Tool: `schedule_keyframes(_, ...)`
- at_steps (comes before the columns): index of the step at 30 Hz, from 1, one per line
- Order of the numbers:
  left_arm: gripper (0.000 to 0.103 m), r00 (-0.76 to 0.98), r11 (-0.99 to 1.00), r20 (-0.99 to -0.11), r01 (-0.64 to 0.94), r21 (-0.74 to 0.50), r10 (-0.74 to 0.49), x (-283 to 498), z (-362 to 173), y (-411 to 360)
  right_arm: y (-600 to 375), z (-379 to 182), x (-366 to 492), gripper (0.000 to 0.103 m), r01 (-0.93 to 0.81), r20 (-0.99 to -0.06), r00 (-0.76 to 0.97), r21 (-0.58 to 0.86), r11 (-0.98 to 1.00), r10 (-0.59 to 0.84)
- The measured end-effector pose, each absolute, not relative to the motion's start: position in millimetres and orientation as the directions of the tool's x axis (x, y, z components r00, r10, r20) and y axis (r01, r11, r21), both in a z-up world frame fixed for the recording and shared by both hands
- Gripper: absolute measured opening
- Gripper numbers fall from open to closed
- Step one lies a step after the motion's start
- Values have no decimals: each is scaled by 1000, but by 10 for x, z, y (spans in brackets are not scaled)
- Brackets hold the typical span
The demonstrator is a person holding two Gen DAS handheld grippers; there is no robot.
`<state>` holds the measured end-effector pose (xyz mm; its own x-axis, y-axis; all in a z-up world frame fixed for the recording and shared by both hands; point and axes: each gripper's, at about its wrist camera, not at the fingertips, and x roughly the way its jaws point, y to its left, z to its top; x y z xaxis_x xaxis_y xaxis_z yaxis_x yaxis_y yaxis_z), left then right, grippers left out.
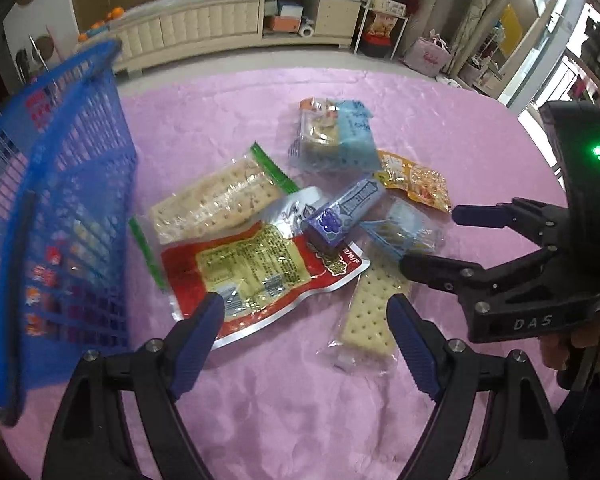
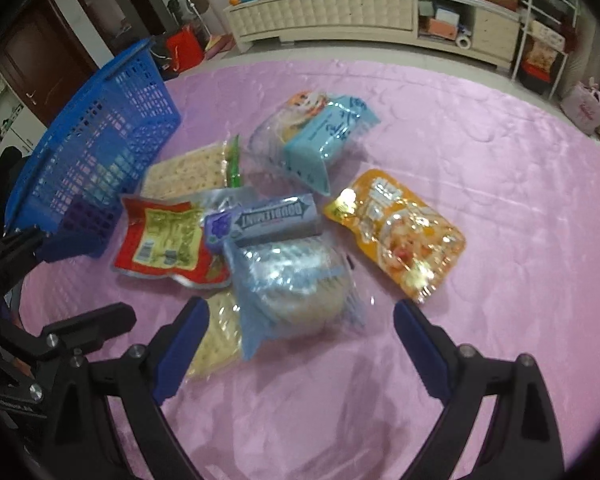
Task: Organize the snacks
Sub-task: 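Grasp the blue striped bag with the right gripper while the left grasps the cracker pack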
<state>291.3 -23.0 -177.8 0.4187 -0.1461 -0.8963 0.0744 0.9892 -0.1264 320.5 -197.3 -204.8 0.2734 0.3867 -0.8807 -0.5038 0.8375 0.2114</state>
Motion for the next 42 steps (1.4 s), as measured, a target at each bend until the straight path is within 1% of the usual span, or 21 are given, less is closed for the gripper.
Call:
schedule_keyframes(5,82,408,989,-901,96,-115,-144,2977,-1861,-249,-1945,-2197,3353,95,-513,-885,235,239,825,403)
schedule_keyframes(7,82,402,988,-903,98,-121,-151,2983,-1878,-248,-1952,-2213,3381,94,-513,-880,245,239,824,407)
schedule_keyframes(9,82,395,988,-906,97,-123,-152,2986,-1898,-251,-1950,-2211,3385,85,-521,-876,248,240,819,415)
schedule_keyframes(10,82,391,988,-908,96,-123,-151,2991,-1913,-254,-1946,-2207,3379,78,-524,-874,256,233,819,412)
schedule_keyframes(14,82,385,987,-909,84,-137,-159,2976,-1928,-232,-1904,-2168,3306,63,-556,-882,270,184,810,386)
schedule_keyframes(19,82,392,984,-904,113,-136,-170,2869,-1869,-267,-2024,-2084,3130,61,-530,-872,323,155,834,367)
schedule_keyframes(21,82,392,979,-901,150,-138,-187,2841,-1844,-331,-2139,-2013,3054,61,-499,-860,362,148,854,360)
schedule_keyframes(24,82,381,969,-903,215,-123,-199,2816,-1855,-449,-2310,-1990,2929,61,-422,-858,408,127,898,313)
schedule_keyframes(26,82,369,964,-908,242,-112,-198,2807,-1886,-520,-2392,-1978,2864,61,-390,-859,414,133,911,302)
schedule_keyframes(30,82,330,945,-915,297,-133,-233,2805,-1975,-667,-2522,-1940,2725,61,-355,-851,435,139,924,295)
schedule_keyframes(33,81,319,947,-923,300,-115,-213,2874,-2032,-747,-2556,-1966,2737,61,-345,-859,436,116,931,269)
schedule_keyframes(35,77,306,947,-929,302,-111,-207,2903,-2056,-800,-2587,-2011,2774,61,-334,-864,424,129,934,272)
schedule_keyframes(37,65,302,949,-933,297,-106,-199,2964,-2091,-839,-2590,-2039,2793,61,-335,-865,425,124,934,267)
schedule_keyframes(39,56,272,950,-942,290,-115,-197,3004,-2144,-878,-2566,-2037,2787,61,-337,-864,436,102,936,251)
schedule_keyframes(42,56,270,953,-946,288,-97,-178,3014,-2185,-917,-2560,-2056,2822,61,-326,-867,435,100,940,243)
